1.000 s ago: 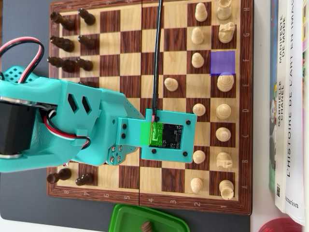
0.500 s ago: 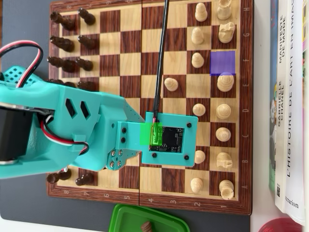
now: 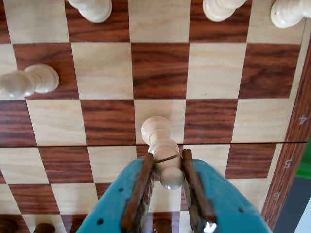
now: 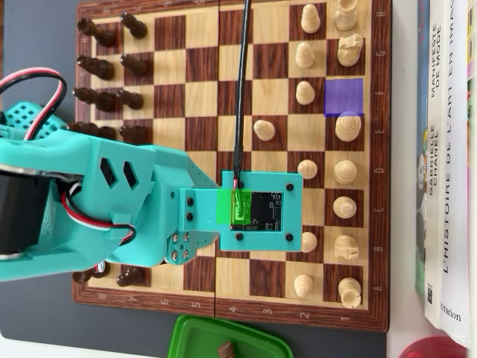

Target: Play chess

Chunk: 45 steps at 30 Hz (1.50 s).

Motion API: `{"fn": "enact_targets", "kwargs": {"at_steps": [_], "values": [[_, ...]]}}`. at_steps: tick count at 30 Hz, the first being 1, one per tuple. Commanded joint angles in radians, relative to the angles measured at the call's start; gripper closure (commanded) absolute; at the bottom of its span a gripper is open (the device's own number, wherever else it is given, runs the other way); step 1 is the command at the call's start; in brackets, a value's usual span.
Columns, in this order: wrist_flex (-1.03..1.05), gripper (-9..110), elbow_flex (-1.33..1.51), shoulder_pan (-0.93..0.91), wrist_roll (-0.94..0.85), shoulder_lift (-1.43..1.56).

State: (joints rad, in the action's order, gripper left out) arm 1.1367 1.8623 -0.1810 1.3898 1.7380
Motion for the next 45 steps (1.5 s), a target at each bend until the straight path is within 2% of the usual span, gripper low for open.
{"fn": "enact_targets", "kwargs": {"at_steps": [1, 10, 45], "values": [[0.041, 94, -0.048, 0.003, -0.005, 0.035], [-0.014, 94, -0.058, 0.012, -0.005, 0.035], [-0.02, 93, -0.058, 0.003, -0.008, -0.023]]}}
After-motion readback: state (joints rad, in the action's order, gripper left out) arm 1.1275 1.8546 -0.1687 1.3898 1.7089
